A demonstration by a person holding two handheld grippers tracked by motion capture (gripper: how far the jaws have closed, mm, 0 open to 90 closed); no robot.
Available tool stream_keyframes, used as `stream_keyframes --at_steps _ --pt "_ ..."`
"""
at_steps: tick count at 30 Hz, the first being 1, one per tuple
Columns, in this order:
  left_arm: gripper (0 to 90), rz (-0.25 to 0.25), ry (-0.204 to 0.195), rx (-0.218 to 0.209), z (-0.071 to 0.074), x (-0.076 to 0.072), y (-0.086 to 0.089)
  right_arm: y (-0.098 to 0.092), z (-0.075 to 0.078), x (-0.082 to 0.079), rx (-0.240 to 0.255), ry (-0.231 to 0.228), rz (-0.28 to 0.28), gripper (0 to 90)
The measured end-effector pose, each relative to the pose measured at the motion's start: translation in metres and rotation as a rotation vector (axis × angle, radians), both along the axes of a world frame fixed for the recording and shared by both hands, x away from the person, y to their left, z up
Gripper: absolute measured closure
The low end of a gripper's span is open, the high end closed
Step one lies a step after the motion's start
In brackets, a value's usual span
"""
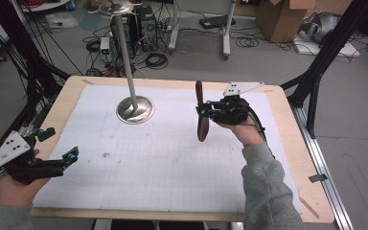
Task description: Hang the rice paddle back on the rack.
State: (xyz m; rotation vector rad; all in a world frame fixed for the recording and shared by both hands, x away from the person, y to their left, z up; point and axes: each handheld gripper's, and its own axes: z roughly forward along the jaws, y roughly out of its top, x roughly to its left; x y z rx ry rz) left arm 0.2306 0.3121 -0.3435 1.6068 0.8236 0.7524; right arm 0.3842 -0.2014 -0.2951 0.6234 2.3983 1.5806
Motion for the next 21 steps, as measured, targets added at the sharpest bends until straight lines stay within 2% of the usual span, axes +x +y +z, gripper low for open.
stream_keyframes --at_steps 10,13,18,21 --pt "3.3 0.004 0.004 0.002 -0.001 -0.002 0.002 0.012 0.02 0.012 0.031 -0.01 0.003 78.0" --pt "3.3 0.001 0.007 0.004 -0.002 -0.002 0.002 0.016 0.022 0.016 0.055 0.004 0.007 78.0" --pt "3.3 0.002 0.011 0.008 -0.003 -0.002 0.002 0.024 0.021 0.022 0.022 0.014 0.001 78.0" --pt "3.3 0.003 0.01 0.008 -0.003 -0.003 0.001 0.028 0.024 0.025 0.024 0.012 -0.007 78.0"
